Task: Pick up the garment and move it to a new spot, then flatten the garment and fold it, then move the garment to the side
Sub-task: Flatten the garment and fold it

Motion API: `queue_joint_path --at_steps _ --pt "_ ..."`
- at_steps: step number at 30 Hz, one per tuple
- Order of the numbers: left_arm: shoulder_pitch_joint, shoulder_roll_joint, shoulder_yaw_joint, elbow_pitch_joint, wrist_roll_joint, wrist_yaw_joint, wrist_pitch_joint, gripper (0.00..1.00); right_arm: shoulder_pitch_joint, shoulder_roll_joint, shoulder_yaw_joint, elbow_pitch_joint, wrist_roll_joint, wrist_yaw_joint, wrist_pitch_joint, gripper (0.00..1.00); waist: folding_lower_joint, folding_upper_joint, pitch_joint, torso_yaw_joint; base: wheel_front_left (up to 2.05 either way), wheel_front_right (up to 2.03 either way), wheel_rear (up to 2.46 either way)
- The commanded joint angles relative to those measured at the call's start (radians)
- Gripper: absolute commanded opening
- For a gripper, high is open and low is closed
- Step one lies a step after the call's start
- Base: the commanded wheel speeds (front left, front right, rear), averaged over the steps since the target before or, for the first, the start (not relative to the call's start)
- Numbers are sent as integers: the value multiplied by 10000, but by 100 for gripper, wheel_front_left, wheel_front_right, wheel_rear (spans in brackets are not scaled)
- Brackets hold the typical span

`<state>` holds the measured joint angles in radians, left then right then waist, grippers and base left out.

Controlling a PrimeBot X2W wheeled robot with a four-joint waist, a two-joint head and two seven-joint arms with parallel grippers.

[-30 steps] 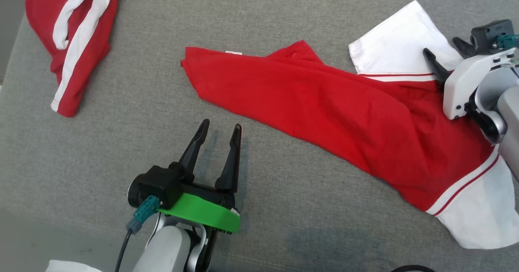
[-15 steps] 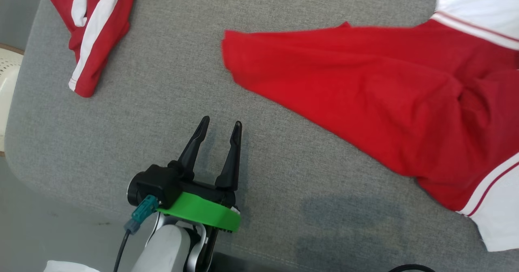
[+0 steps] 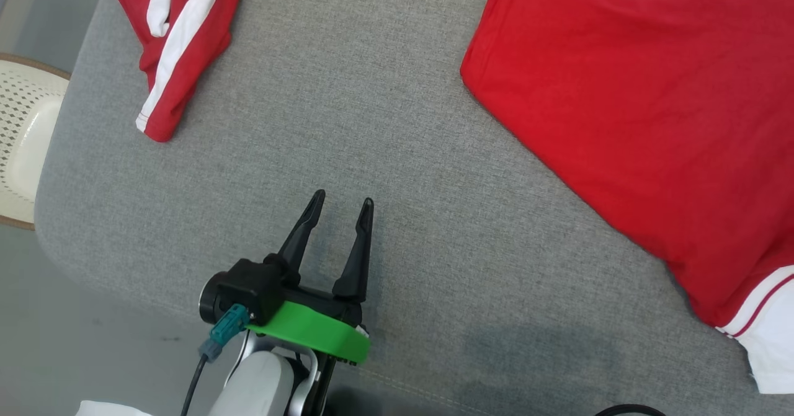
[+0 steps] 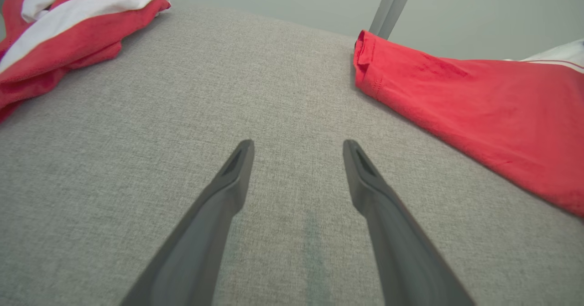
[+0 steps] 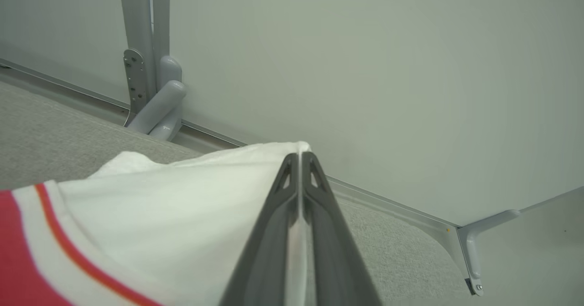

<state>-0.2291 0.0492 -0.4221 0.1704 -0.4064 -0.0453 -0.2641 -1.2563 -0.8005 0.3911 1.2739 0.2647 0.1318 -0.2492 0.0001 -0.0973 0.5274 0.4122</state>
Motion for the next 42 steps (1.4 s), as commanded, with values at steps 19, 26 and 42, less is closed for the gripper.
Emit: queue_joint_path --at_steps 19,26,42 --pt "1160 31 1154 1167 714 -464 -5 100 6612 3735 -2555 -5595 535 -19 -134 100 -1 -1 -3140 -2349 0 0 0" --pt "1803 32 1508 1445 762 -556 -5 100 9240 4599 -2599 -7158 904 -19 -135 100 -1 -1 -4000 -2978 0 0 0" --pt "2169 29 1696 1551 756 -674 -5 100 11729 5497 -3338 -7210 837 -19 -136 100 -1 -1 -4154 -3544 0 0 0"
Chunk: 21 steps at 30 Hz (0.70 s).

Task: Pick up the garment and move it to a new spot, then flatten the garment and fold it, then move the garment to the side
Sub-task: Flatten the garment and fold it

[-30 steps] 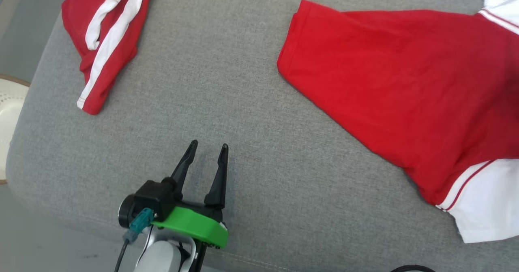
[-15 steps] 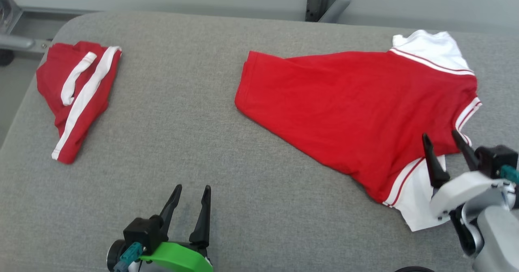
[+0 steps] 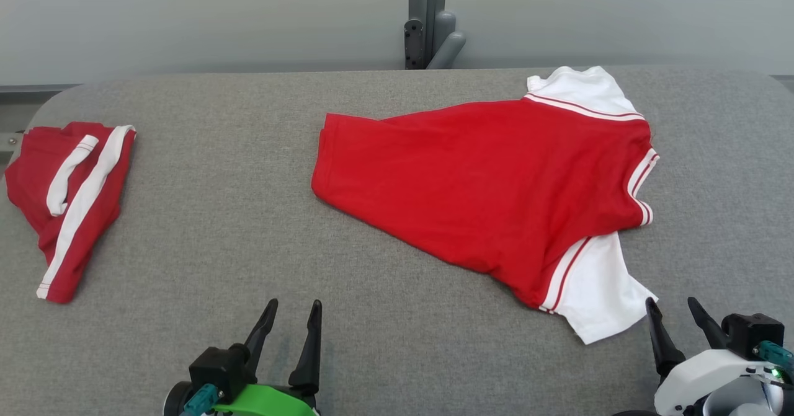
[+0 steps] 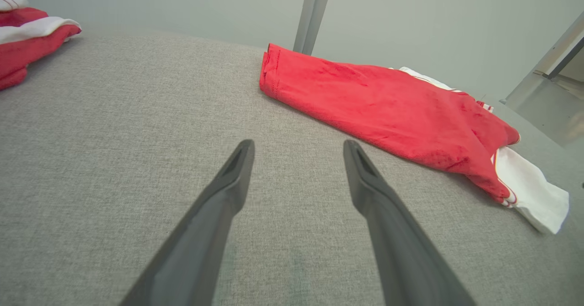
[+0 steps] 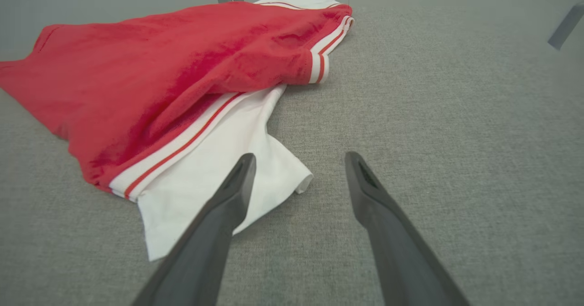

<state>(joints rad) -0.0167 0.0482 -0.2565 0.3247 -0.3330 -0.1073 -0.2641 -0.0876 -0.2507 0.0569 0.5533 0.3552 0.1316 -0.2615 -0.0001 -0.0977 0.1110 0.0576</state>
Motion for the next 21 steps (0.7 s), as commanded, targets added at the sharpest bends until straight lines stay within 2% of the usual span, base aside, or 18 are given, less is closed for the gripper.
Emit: queue_joint_path --at_steps 1,6,12,13,15,16,21 --pt "14 40 16 0 27 -57 -5 100 -15 37 -52 102 -51 -17 -11 100 1 3 56 21 0 0 0" --pt "-175 39 -42 -57 98 -72 -5 100 -468 93 -221 695 -30 -17 -13 100 1 3 310 168 0 0 0" --pt "-323 39 3 -41 169 -95 -5 100 -980 180 -210 1513 73 -17 -13 79 1 3 521 291 0 0 0" --pt "-336 39 13 -41 182 -99 -5 100 -1036 190 -166 1630 91 -17 -13 70 1 3 544 303 0 0 0" --pt "-356 39 34 -35 179 -106 -5 100 -1170 202 -91 1778 134 -17 -13 30 1 3 576 309 0 0 0" --pt "-356 39 48 -28 181 -109 -5 100 -1198 201 -52 1823 136 -17 -13 0 1 3 584 305 0 0 0" --pt "-264 39 125 -23 126 -84 -4 100 -982 -32 -168 1570 189 -17 -13 0 1 3 509 177 0 0 0"
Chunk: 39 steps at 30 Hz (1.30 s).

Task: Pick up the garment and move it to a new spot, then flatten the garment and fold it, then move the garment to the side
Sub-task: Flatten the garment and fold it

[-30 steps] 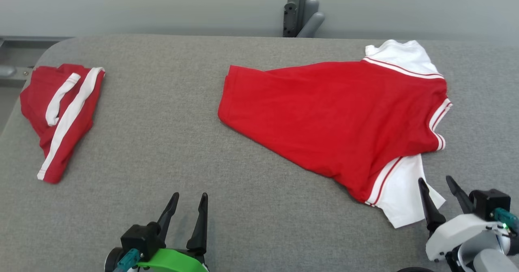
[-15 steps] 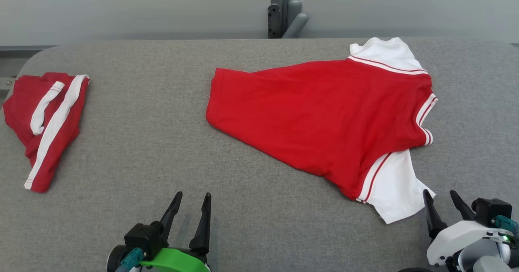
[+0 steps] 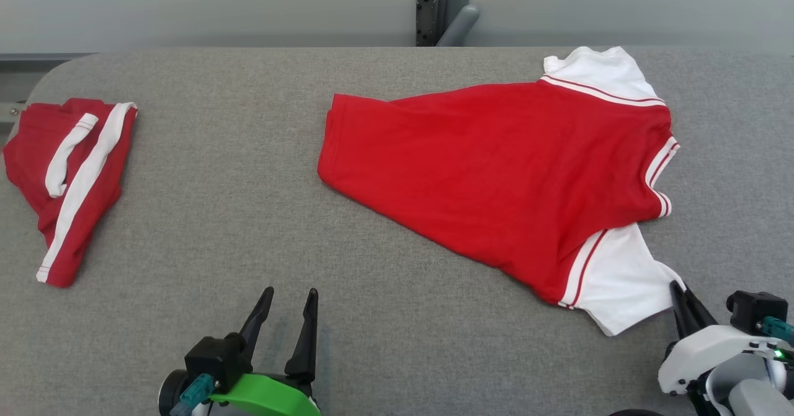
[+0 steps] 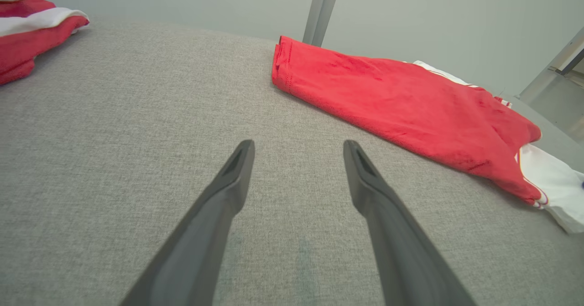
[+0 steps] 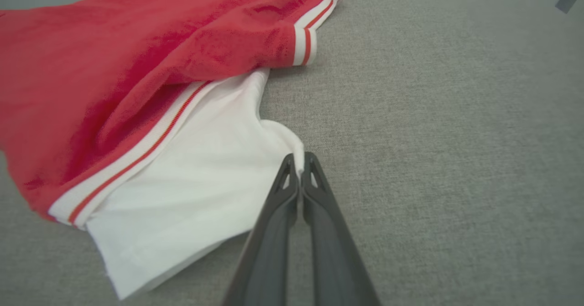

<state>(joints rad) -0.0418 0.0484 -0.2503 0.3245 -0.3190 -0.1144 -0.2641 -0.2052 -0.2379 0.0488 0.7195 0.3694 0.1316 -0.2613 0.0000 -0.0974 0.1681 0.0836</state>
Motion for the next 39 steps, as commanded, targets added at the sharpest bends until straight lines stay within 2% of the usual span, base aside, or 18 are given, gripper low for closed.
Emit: queue_joint_path --at_steps 1,7,10,11,12,17,24,31,39 --pt "18 35 78 -41 -39 -9 -4 100 272 -229 -185 -257 21 -17 -14 0 0 -1 -100 -152 0 0 0" --pt "207 35 56 -90 -202 -25 -4 100 1218 -497 -1011 -1592 -340 -17 -15 0 0 -1 -525 -691 0 0 0" --pt "274 35 -11 -93 -319 -1 -4 100 1785 -422 -1254 -1985 -578 -17 -14 0 0 -1 -631 -986 0 0 0" --pt "282 37 -49 -62 -351 6 -4 100 1883 -381 -1359 -2072 -619 -17 -15 80 0 -1 -644 -1074 0 0 0" --pt "266 37 -96 -29 -328 7 -4 100 1964 -370 -1472 -2158 -733 -17 -15 100 0 -1 -652 -1143 0 0 0" --pt "34 37 -243 242 -312 5 -4 100 2205 65 -1807 -3239 -1231 -17 -15 100 0 -1 -554 -1388 0 0 0" --pt "-764 37 -248 544 -212 30 -4 100 1735 437 -1425 -4092 -1312 -16 -16 100 0 -1 199 -1484 0 0 0" --pt "-1985 37 -158 1278 -140 108 -3 100 1012 586 -911 -4454 -1121 -17 -16 100 0 -1 1263 -1656 0 0 0" --pt "-3157 37 377 2336 -51 148 -4 100 337 508 -533 -4575 -883 -17 -16 100 0 -1 2151 -2027 0 0 0"
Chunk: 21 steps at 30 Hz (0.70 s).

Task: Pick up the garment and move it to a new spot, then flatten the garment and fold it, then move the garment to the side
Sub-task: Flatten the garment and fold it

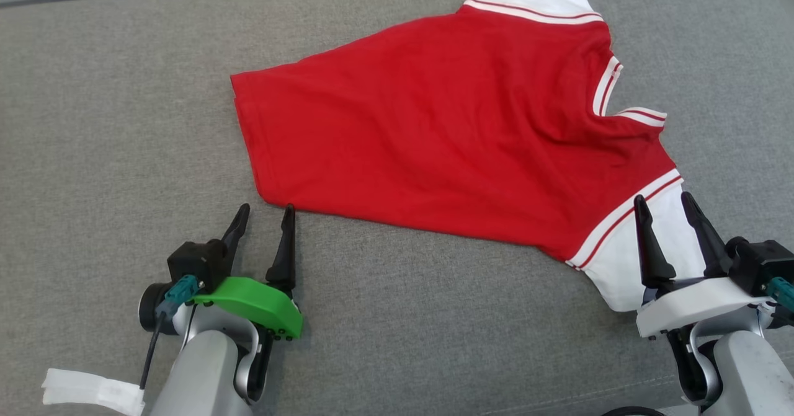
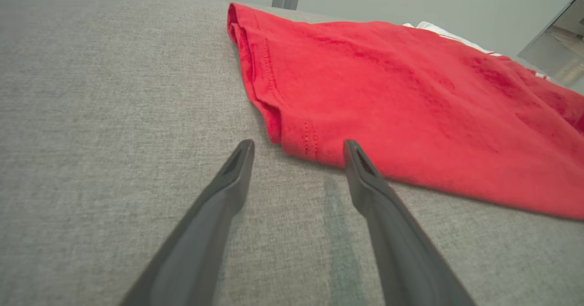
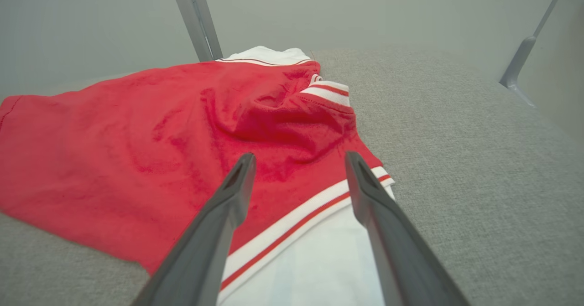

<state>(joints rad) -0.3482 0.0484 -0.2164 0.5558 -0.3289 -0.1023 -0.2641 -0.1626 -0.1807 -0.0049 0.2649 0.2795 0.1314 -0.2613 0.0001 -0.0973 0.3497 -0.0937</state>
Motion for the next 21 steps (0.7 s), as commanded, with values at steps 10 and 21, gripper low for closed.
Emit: queue_joint_path --at_steps 10,21 --pt "-615 37 141 491 49 -149 7 42 -225 -36 -75 84 32 -14 -14 100 -1 -1 647 -469 0 0 0" --pt "-1246 29 -543 -1680 -256 -297 -4 0 -319 195 -28 313 56 -14 -16 100 -1 -1 639 -310 0 0 0"
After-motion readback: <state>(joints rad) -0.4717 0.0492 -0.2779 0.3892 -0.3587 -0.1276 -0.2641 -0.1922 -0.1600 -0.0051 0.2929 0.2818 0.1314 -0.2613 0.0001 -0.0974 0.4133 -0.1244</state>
